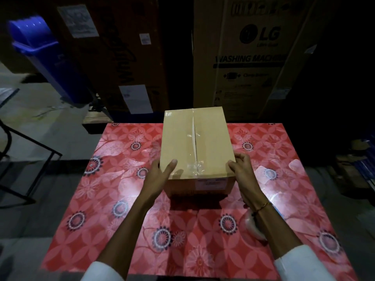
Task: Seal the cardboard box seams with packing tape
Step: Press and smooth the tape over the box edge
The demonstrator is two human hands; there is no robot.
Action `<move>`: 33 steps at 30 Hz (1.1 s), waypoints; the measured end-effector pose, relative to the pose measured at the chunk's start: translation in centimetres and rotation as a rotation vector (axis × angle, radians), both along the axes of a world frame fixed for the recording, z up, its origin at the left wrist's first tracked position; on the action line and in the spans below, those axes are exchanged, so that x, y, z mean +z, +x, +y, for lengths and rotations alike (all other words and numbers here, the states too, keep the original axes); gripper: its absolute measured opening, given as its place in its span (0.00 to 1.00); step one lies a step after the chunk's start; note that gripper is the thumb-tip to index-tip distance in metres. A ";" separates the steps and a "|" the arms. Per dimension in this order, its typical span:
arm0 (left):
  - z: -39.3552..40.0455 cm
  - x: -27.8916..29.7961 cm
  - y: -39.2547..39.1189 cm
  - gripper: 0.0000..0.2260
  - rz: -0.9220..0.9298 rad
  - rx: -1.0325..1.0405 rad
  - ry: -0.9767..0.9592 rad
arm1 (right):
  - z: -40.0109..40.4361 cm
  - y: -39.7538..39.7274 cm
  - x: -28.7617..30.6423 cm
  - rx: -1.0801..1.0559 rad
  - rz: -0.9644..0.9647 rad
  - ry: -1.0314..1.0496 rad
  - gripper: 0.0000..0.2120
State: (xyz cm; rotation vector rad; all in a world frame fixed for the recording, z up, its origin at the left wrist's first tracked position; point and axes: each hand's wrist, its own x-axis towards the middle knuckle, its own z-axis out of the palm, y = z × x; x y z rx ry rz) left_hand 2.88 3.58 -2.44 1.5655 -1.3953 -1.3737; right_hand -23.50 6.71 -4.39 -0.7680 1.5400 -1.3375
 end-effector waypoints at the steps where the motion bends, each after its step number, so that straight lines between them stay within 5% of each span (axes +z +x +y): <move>1: 0.0 0.2 -0.3 0.28 -0.054 -0.002 -0.006 | 0.4 0.0 -0.6 0.004 0.006 0.004 0.13; 11: 0.2 -0.6 -3.7 0.49 -0.745 -0.028 -0.196 | 1.1 0.6 -0.5 0.075 0.229 0.016 0.21; 17: -0.4 -0.7 -5.1 0.47 -0.815 -0.054 -0.188 | 0.2 2.8 1.3 0.217 0.913 0.202 0.54; 23: -0.5 -0.8 -5.4 0.39 -0.872 -0.035 -0.202 | -1.7 4.4 1.3 0.256 1.118 0.215 0.52; 33: -0.7 -0.2 -6.1 0.26 -0.878 -0.010 -0.219 | -1.7 3.3 1.0 0.192 0.973 0.119 0.36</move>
